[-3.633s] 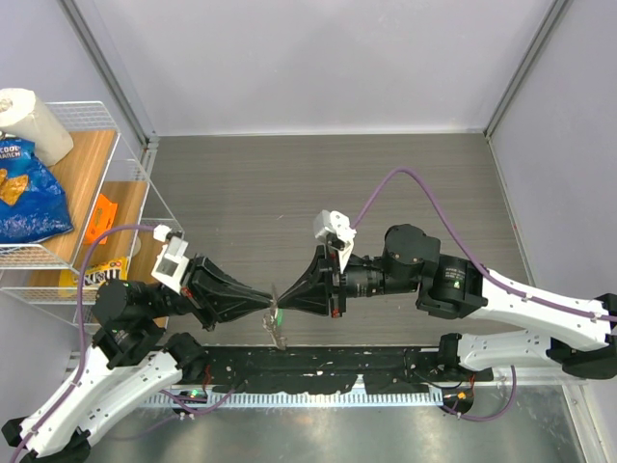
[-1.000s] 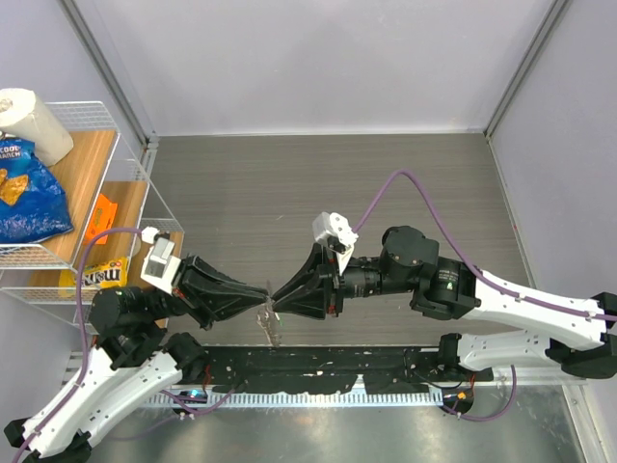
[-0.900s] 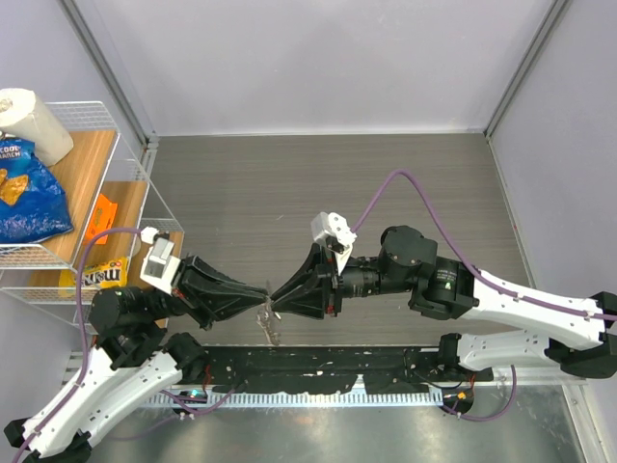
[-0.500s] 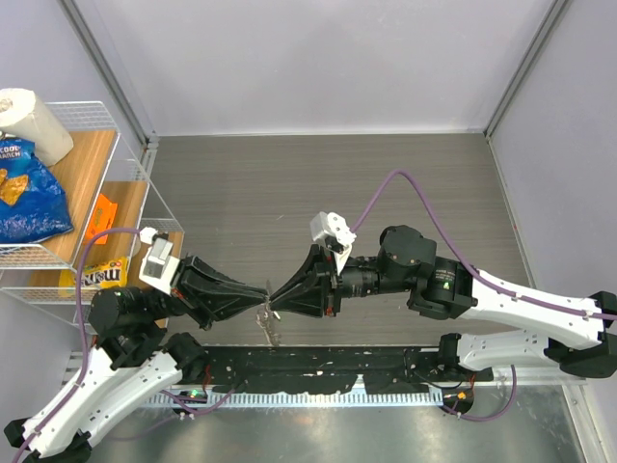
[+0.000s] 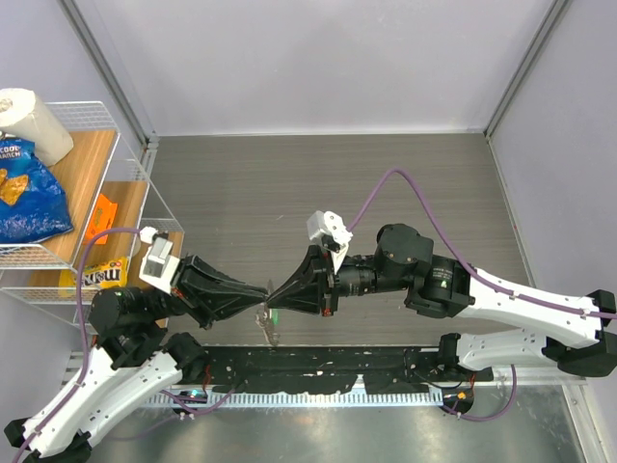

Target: Put the keys on the keyring

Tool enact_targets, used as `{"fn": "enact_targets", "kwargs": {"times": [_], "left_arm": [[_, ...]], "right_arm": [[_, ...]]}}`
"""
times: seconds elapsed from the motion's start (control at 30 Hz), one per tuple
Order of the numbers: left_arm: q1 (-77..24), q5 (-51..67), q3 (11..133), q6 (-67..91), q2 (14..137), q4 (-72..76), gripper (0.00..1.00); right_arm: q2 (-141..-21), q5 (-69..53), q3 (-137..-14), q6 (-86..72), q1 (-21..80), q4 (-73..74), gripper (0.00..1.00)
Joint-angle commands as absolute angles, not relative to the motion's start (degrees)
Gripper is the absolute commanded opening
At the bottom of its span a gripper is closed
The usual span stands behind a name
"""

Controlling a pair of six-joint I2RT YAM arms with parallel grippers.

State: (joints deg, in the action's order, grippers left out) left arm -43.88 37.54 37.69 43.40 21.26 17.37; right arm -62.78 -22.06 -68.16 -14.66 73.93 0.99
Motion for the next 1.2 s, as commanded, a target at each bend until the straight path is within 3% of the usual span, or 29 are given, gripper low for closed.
{"fn": "enact_targets", "kwargs": {"times": [0.0, 0.07, 0.3, 0.57, 0.67, 1.17], "left_arm": [[-44.03, 36.65, 37.97, 43.59, 20.83, 19.69, 0.0], [-44.03, 36.74, 38.4, 43.24, 20.83, 18.29, 0.01], [-44.03, 40.42, 42.89, 41.14, 21.36, 6.0, 0.27], [-44.03, 44.12, 46.49, 36.3, 21.27, -12.38, 0.42], [-44.03, 44.56, 45.97, 35.86, 22.41, -14.24, 0.53], [-44.03, 50.01, 41.84, 36.39, 27.25, -15.11, 0.52]], "right_arm": [[-62.32, -22.15, -70.93, -13.1, 74.62, -0.35, 0.05], [-62.14, -22.15, -71.1, -12.75, 74.62, 2.8, 0.05], [-62.05, -21.71, -75.32, -9.94, 74.62, 15.63, 0.05], [-62.05, -24.6, -75.68, -8.09, 74.62, 25.84, 0.05], [-63.1, -27.24, -75.76, -8.26, 74.62, 28.11, 0.05], [-68.47, -31.64, -76.64, -9.05, 74.53, 30.41, 0.06]]}}
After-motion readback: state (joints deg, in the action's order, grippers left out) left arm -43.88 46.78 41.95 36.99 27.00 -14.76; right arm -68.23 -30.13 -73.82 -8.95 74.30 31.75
